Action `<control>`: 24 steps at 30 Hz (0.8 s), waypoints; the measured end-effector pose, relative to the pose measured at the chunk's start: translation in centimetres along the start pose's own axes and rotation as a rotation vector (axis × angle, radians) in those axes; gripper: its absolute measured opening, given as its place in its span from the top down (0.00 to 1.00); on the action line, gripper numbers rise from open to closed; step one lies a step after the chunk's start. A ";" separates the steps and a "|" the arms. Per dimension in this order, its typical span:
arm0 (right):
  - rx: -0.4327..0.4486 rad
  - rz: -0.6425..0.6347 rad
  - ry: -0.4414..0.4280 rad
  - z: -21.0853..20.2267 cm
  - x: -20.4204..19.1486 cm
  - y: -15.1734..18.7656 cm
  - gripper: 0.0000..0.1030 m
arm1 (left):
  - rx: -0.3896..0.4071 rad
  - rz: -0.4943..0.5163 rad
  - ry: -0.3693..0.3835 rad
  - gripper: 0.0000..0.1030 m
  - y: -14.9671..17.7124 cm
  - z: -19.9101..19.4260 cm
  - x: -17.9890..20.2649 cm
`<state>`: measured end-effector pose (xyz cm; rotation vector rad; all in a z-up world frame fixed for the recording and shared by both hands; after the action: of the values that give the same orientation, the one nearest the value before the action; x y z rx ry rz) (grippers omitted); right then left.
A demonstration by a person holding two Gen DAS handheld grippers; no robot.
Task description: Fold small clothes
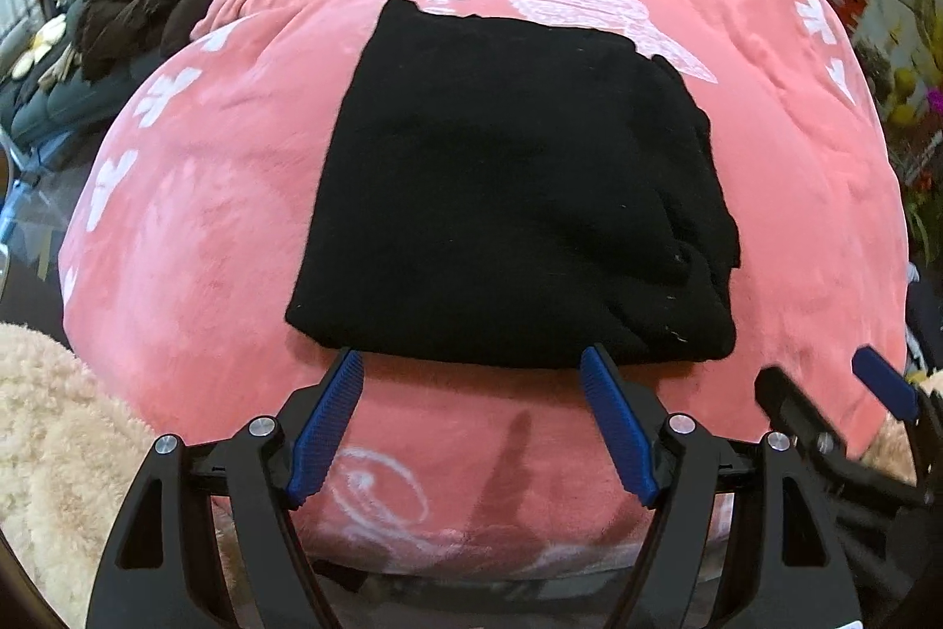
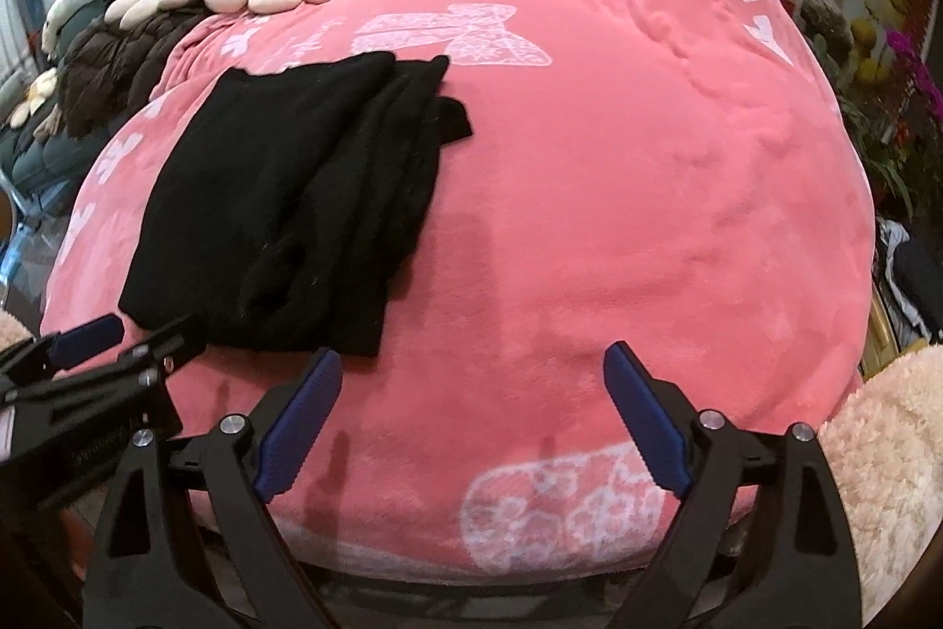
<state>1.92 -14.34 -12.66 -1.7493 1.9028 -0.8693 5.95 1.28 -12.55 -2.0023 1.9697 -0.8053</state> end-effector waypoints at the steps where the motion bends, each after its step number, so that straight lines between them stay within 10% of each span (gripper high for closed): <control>1: -0.004 -0.002 -0.001 0.0 -0.1 0.1 0.13 | -0.003 -0.006 -0.007 0.29 0.0 0.0 -0.2; 24: -0.040 0.039 0.006 0.4 1.1 0.9 0.12 | 0.046 0.014 -0.132 0.14 0.4 -1.2 -0.4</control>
<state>1.35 -15.43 -13.44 -1.7287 1.9639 -0.8291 4.98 1.94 -11.86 -1.9602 1.8727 -0.6902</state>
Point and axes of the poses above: each gripper's, at about its wrist camera, not at the fingertips, and z roughly the way its jaws point, x to its right, y to its underside, the point moved 9 cm from there along z, roughly the way its jaws point, and after that the axes turned 9 degrees about y, right-handed, at the moved point
